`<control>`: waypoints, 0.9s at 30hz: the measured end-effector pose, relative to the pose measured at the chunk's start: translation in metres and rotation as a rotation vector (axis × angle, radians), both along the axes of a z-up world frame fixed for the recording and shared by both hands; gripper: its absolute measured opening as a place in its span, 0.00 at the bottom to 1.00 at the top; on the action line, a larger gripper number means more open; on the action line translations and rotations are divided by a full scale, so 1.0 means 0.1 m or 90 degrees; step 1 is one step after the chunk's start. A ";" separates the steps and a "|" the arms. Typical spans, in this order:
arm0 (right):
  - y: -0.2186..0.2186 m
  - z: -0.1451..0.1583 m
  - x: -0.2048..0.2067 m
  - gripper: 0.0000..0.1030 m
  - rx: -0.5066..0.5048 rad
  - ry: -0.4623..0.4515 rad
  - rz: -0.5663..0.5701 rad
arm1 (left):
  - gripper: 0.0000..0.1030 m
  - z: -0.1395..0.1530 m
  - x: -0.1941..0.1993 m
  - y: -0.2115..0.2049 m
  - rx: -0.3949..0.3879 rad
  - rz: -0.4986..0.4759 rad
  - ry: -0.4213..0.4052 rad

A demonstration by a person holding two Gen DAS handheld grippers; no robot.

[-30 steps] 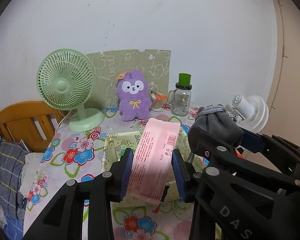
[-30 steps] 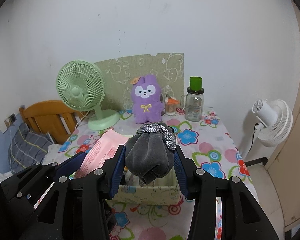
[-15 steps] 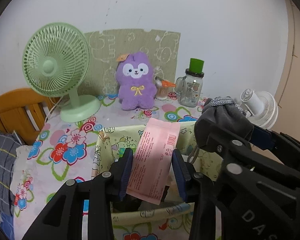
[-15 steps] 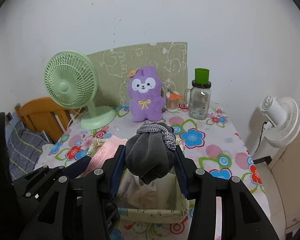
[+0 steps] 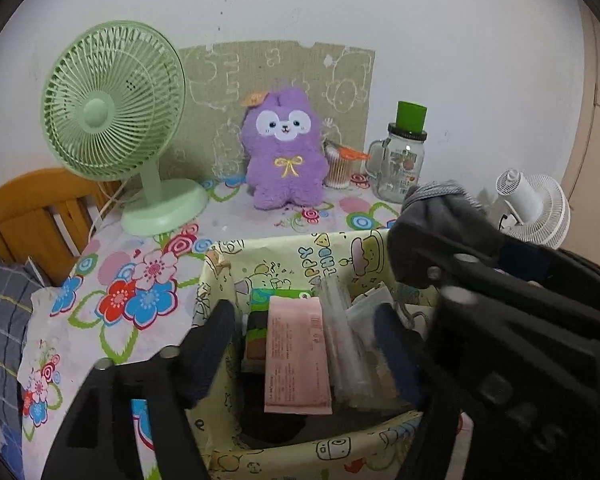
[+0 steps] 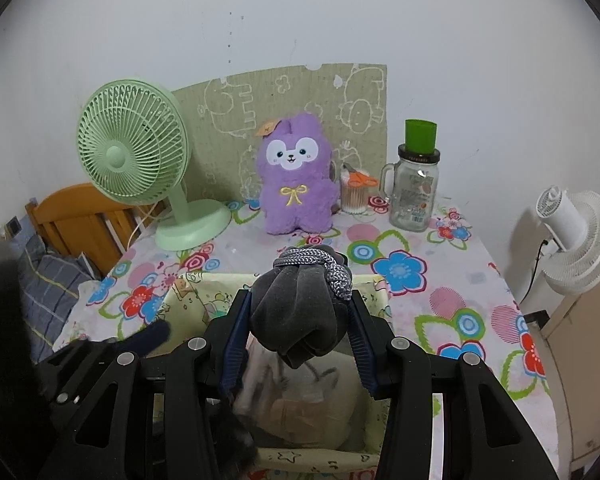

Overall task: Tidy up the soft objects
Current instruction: 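Open both grippers to drop the packet and sock into the box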

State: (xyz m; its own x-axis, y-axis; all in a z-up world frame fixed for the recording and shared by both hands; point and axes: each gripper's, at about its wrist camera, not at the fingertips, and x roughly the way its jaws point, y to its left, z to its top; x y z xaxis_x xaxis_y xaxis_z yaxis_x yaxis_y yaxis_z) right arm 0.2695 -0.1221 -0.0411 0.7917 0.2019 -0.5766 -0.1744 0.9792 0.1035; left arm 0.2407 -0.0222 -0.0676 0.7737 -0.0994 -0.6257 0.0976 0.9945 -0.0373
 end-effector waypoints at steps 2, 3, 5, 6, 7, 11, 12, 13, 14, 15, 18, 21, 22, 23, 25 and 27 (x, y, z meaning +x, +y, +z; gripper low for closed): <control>0.01 -0.05 0.04 0.48 0.013 0.010 -0.001 | 0.79 0.00 0.00 0.02 0.003 0.001 0.004; 0.02 -0.07 0.06 0.49 0.019 0.015 0.000 | 0.80 -0.01 0.01 0.03 0.004 0.000 0.008; 0.05 -0.12 0.10 0.48 0.023 0.025 0.006 | 0.84 -0.03 0.02 0.05 0.011 0.002 0.015; 0.07 -0.13 0.11 0.48 0.020 0.027 0.007 | 0.84 -0.04 0.03 0.06 0.015 0.004 0.019; 0.09 -0.15 0.12 0.48 0.017 0.028 0.009 | 0.84 -0.06 0.03 0.08 0.015 0.004 0.021; 0.17 -0.21 0.16 0.48 0.010 0.035 0.023 | 0.85 -0.07 0.02 0.11 0.011 0.001 0.020; 0.19 -0.22 0.17 0.49 0.006 0.037 0.024 | 0.85 -0.07 0.02 0.11 0.017 0.009 0.020; 0.20 -0.23 0.18 0.50 0.003 0.039 0.024 | 0.85 -0.08 0.03 0.12 0.018 0.010 0.021; 0.20 -0.25 0.18 0.51 0.000 0.041 0.025 | 0.85 -0.08 0.03 0.12 0.020 0.012 0.019; 0.21 -0.25 0.19 0.52 -0.002 0.045 0.028 | 0.85 -0.09 0.03 0.12 0.022 0.014 0.020; 0.22 -0.28 0.18 0.78 -0.006 0.054 0.035 | 0.86 -0.10 0.04 0.14 0.018 0.015 0.024; 0.21 -0.26 0.10 0.91 -0.018 0.029 0.021 | 0.88 -0.08 0.02 0.13 0.009 0.011 0.024; 0.21 -0.25 0.09 0.92 -0.025 0.026 0.018 | 0.89 -0.08 0.01 0.13 0.009 0.009 0.022; 0.20 -0.24 0.08 0.92 -0.027 0.027 0.018 | 0.89 -0.08 0.00 0.12 0.009 0.007 0.021; 0.17 -0.23 0.06 0.93 -0.028 0.031 0.016 | 0.90 -0.07 -0.03 0.09 0.008 0.003 0.020; 0.13 -0.22 0.02 0.93 -0.027 0.033 0.010 | 0.90 -0.05 -0.07 0.05 0.011 -0.002 0.016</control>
State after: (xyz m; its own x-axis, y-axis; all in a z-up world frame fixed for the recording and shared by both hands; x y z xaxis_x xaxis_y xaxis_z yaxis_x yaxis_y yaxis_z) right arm 0.2718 -0.1087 -0.0633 0.7576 0.1880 -0.6251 -0.1848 0.9802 0.0708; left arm 0.2340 -0.0169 -0.0725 0.7570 -0.0902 -0.6472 0.0997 0.9948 -0.0219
